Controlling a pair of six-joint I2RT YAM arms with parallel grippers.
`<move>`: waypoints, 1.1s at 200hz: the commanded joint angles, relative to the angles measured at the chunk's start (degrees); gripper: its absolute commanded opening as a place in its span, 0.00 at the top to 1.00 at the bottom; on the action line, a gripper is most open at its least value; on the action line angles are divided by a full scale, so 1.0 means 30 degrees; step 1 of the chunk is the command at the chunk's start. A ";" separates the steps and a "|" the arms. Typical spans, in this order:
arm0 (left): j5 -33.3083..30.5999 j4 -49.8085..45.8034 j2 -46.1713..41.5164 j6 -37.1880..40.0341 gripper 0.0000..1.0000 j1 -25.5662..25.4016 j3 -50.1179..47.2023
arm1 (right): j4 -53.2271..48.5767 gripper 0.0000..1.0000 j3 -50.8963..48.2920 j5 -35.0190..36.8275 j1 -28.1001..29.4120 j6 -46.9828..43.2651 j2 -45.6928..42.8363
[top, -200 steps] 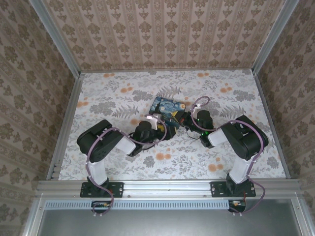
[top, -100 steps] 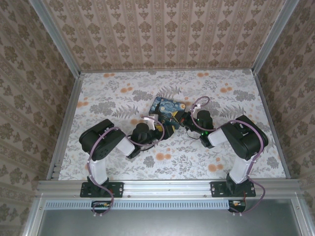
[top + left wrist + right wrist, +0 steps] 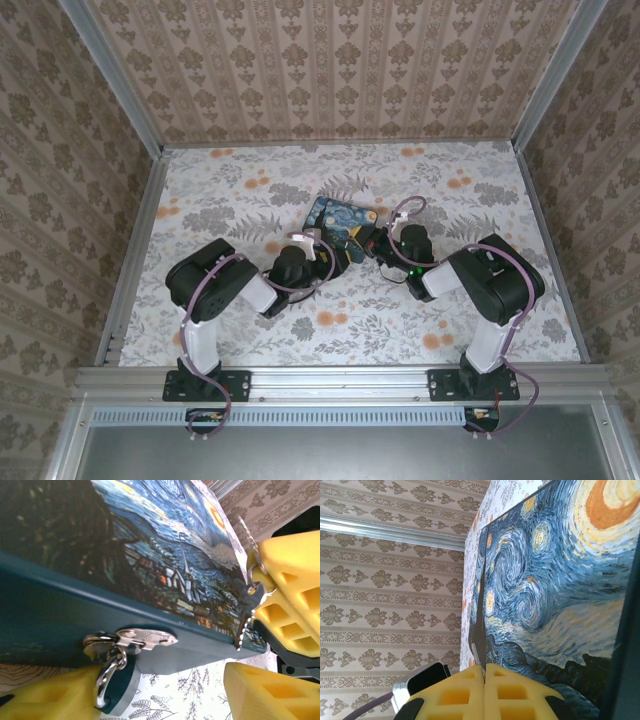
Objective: Unlock the padlock with the key
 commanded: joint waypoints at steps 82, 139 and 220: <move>-0.0274 -0.0956 0.1121 -0.0256 0.63 0.0554 -0.0051 | -0.0655 1.00 -0.0441 0.0002 -0.0098 0.0029 0.0567; 0.0015 -0.1021 0.1435 -0.0360 0.78 0.0711 0.0168 | -0.0663 1.00 -0.0322 -0.0056 -0.0098 0.0048 0.0622; 0.0572 -0.1119 0.0536 -0.2130 1.00 0.1055 -0.0014 | -0.1212 1.00 -0.0205 -0.0713 -0.0126 -0.0103 -0.1541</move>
